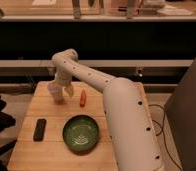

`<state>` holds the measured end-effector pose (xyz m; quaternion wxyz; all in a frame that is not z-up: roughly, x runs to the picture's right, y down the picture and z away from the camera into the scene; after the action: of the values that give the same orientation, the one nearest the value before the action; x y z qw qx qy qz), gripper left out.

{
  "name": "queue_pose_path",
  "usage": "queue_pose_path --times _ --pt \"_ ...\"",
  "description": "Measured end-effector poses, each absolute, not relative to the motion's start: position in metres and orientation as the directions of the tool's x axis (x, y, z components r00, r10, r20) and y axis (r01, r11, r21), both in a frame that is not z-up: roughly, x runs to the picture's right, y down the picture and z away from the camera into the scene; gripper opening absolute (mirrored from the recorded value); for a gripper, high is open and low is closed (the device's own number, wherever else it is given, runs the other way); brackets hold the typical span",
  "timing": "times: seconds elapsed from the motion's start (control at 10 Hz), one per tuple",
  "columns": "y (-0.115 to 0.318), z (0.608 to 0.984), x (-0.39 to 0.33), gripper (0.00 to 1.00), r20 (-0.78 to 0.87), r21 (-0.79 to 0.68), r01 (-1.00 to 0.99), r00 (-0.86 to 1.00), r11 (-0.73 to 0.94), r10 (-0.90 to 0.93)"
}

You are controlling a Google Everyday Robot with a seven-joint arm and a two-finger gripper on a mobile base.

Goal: Place the ceramic cup in the ceramic bowl

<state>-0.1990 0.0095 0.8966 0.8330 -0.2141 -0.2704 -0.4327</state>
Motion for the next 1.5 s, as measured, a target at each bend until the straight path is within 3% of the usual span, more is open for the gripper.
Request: queue_pose_path --times 1.5 --pt "0.018 0.91 -0.2 0.8 0.653 -0.107 0.858 0.441 0.502 -0.616"
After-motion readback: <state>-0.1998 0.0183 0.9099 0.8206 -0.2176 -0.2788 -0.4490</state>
